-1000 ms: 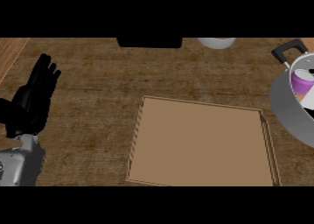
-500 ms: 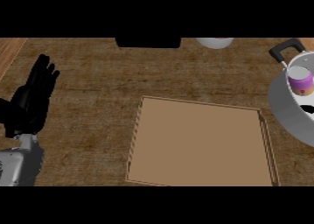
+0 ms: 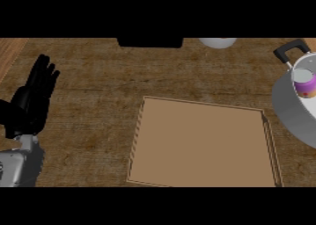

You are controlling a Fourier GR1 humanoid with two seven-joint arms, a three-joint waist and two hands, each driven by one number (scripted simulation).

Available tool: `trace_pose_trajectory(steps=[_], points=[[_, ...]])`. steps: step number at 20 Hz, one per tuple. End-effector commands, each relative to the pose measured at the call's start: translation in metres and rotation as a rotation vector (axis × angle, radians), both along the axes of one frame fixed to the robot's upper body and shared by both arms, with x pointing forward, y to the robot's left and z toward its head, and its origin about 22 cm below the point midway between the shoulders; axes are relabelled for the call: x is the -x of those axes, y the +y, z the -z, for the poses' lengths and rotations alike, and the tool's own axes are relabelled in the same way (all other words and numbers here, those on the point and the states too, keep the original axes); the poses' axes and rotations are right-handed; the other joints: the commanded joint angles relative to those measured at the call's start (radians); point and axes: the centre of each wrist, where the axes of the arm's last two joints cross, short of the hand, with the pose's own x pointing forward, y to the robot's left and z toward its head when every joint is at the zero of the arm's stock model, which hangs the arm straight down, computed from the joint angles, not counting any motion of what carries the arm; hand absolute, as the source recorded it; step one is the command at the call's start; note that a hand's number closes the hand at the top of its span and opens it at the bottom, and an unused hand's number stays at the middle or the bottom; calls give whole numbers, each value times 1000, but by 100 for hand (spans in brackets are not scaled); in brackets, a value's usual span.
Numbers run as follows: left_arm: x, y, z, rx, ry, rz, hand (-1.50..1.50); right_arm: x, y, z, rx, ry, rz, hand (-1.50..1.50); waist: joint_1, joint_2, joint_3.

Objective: Pick the can from the tray and place it in the pot

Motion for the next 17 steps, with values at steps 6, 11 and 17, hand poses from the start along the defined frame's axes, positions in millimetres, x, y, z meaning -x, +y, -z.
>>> trace_pose_trajectory(steps=[6,11,17], points=[[-1,3,-4,15,-2,-7,0,55,-46,-16,-63,-25,-49,-150,-6,1,3],[0,-5,5,15,2,8,0,61,-55,-33,-29,-28,-57,-150,-4,6,6],[-2,2,-8,10,-1,15,0,66,-60,-43,-24,3,-43,-150,9,6,7]])
